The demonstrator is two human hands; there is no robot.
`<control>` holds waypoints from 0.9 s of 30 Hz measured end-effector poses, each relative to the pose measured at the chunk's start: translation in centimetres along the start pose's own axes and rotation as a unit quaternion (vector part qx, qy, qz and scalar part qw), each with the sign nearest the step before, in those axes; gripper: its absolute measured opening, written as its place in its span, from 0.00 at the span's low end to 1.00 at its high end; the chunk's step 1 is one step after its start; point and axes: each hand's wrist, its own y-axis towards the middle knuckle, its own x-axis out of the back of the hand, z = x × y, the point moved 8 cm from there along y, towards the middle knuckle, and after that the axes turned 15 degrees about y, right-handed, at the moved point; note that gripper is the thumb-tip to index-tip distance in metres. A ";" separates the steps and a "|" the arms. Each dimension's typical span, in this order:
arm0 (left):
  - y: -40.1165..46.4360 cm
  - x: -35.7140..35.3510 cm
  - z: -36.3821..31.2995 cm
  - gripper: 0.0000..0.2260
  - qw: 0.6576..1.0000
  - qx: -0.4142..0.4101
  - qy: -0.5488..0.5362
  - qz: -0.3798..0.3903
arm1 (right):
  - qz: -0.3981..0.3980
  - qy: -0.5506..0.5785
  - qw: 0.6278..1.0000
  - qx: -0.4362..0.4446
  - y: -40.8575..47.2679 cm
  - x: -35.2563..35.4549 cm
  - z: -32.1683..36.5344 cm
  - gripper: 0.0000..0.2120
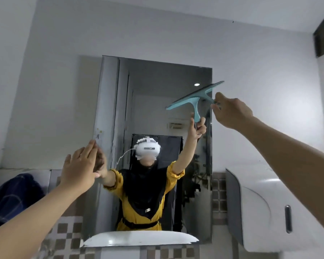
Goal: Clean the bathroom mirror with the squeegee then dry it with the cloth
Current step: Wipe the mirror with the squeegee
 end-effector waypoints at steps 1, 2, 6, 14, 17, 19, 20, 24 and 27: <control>0.1 -0.2 0.1 0.39 1.000 -0.010 -0.002 -0.004 | 0.000 0.017 1.000 -0.017 -0.5 -0.5 0.4 0.11; 0.2 -0.5 0.3 0.41 1.000 -0.019 0.001 -0.001 | -0.001 0.032 0.999 -0.031 -0.9 -1.1 0.9 0.11; 0.3 -1.2 1.1 0.47 0.998 -0.064 -0.003 -0.006 | -0.022 0.102 0.989 -0.104 -2.5 -3.2 3.2 0.14; -0.3 -1.3 1.6 0.43 0.992 -0.119 -0.029 -0.044 | -0.108 0.255 0.925 -0.260 -5.1 -8.3 8.2 0.16; -0.8 -1.8 1.9 0.42 0.990 -0.121 -0.047 -0.046 | -0.159 0.294 0.902 -0.273 -6.1 -9.5 9.6 0.12; -1.3 -2.2 2.1 0.43 0.990 -0.125 -0.052 -0.042 | -0.185 0.315 0.892 -0.266 -6.9 -10.2 10.6 0.09; -1.5 -2.4 2.2 0.43 0.990 -0.127 -0.053 -0.041 | -0.194 0.320 0.889 -0.262 -7.3 -10.5 11.1 0.08; -2.0 -2.9 2.2 0.44 0.988 -0.134 -0.070 -0.041 | -0.212 0.345 0.877 -0.258 -8.5 -11.7 13.1 0.07; -2.1 -3.0 2.3 0.44 0.987 -0.130 -0.083 -0.043 | -0.219 0.373 0.865 -0.256 -8.9 -12.5 14.6 0.06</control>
